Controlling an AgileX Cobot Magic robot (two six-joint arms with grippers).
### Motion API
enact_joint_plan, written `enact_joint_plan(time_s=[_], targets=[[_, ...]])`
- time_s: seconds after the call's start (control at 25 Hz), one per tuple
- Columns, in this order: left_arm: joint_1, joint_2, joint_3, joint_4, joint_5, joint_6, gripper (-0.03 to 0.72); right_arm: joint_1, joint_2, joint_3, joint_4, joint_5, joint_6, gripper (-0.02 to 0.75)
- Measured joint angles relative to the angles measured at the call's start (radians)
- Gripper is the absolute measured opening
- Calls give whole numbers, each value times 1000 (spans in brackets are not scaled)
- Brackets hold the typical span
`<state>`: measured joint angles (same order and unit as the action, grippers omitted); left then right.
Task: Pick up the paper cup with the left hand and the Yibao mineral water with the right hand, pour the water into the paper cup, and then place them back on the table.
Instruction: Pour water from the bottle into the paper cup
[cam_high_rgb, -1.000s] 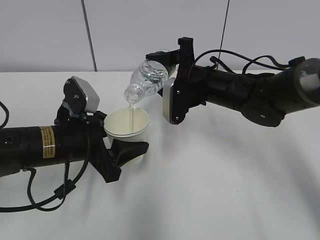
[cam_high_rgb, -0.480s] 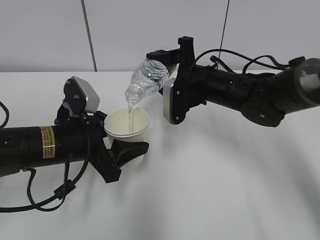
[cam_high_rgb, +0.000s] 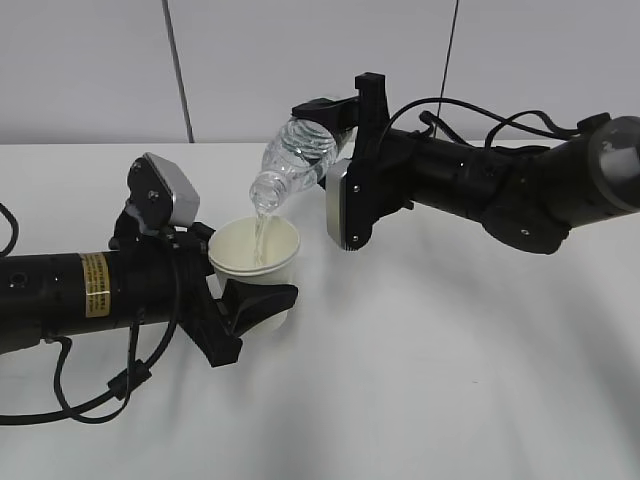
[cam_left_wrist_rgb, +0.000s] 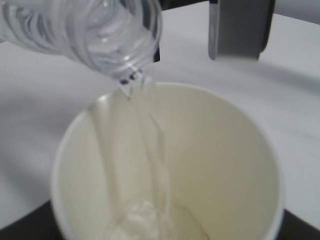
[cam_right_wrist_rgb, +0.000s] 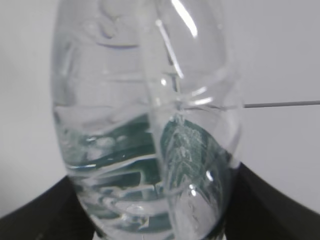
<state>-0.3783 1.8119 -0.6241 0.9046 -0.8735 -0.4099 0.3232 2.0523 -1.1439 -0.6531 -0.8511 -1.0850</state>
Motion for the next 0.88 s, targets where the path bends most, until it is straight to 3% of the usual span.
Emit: enact_joint_plan(time_s=[0.88], targets=[[0, 0, 0, 4, 0, 0, 440, 0, 0, 0, 1, -4, -26, 482]])
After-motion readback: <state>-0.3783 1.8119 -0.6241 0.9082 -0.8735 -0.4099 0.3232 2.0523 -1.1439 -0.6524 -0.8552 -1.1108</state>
